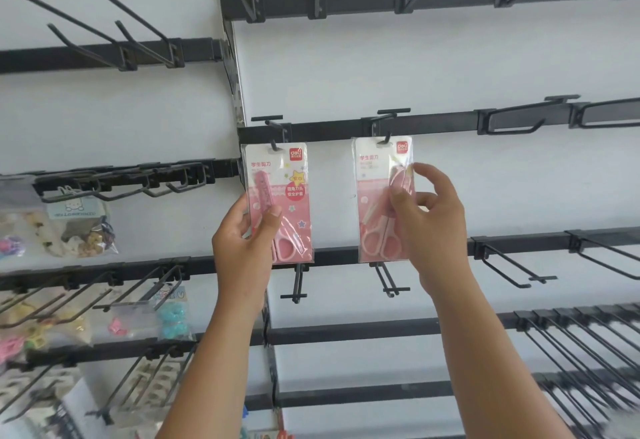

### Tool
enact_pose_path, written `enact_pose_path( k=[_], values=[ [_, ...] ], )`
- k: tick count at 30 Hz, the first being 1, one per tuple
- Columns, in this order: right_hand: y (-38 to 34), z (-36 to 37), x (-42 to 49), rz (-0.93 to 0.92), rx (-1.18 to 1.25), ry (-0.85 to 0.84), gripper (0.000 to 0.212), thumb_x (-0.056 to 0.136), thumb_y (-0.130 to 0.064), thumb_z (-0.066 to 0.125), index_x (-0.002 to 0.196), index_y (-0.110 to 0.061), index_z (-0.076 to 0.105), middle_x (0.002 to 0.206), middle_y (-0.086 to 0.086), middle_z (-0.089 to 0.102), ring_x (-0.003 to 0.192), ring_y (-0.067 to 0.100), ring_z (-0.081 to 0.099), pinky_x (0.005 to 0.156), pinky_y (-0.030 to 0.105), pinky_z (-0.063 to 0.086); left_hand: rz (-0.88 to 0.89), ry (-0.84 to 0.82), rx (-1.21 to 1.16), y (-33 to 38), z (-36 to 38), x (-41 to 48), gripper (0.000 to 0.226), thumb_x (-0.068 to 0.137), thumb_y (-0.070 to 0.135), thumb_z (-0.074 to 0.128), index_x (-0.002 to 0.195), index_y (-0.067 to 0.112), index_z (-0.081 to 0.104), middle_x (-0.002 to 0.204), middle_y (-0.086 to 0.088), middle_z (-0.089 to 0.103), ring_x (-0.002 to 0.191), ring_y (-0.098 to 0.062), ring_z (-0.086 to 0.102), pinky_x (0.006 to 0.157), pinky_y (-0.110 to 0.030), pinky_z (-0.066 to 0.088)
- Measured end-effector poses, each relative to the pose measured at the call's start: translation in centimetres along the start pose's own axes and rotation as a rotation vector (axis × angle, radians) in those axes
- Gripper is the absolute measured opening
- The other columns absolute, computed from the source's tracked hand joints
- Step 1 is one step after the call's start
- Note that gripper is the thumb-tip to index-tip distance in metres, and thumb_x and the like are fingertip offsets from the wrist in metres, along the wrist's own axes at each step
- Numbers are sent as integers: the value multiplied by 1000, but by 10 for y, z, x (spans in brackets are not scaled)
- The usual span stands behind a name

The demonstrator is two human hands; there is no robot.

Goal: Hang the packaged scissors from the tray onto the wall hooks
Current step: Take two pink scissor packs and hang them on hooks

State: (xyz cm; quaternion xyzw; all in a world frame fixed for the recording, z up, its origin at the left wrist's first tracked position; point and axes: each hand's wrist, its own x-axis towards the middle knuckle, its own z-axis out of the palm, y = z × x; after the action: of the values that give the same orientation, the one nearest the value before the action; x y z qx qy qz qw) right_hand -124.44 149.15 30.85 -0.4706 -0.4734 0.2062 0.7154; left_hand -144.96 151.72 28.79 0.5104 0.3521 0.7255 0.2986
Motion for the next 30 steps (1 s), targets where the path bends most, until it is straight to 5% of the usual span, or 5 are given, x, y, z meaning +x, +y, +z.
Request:
enact_pose_path(
  k=[9, 14, 21, 26, 30],
  values=[
    [5, -5, -14, -14, -16, -9, 43, 96, -40, 59, 138, -35, 51, 130, -21, 53, 111, 8, 61, 74, 22, 49, -15, -30, 131, -7, -6, -4, 32, 94, 30, 66, 125, 32, 59, 105, 3, 76, 80, -2, 74, 63, -22, 56],
    [4, -1, -35, -21, -25, -36, 32, 97, -25, 54, 124, -41, 55, 107, -37, 57, 110, -3, 57, 59, 6, 46, -1, 20, 273, -14, -21, -18, 52, 88, 47, 66, 136, 43, 46, 114, 13, 69, 99, -18, 70, 91, -52, 55],
    [19, 23, -78, 18, -63, -153, 27, 99, -27, 55, 124, -36, 61, 108, -18, 66, 89, -8, 61, 66, 7, 42, -68, -35, 264, -24, -54, -52, 40, 88, 50, 63, 125, 35, 60, 109, 20, 70, 101, -15, 70, 94, -52, 54],
    [45, 44, -115, 124, -56, -179, 30, 99, -30, 53, 128, -35, 61, 124, -19, 63, 113, 0, 59, 88, 22, 49, -171, -85, 256, -41, -84, -72, 29, 83, 56, 60, 111, 48, 61, 103, 33, 68, 106, -16, 69, 95, -51, 53],
    [72, 60, -144, 249, -73, -166, 31, 98, -30, 53, 128, -30, 63, 122, -15, 66, 116, 9, 62, 101, 43, 52, -248, -136, 230, -62, -114, -88, 15, 93, 41, 62, 108, 44, 62, 114, 12, 70, 109, -19, 68, 90, -45, 57]
  ],
)
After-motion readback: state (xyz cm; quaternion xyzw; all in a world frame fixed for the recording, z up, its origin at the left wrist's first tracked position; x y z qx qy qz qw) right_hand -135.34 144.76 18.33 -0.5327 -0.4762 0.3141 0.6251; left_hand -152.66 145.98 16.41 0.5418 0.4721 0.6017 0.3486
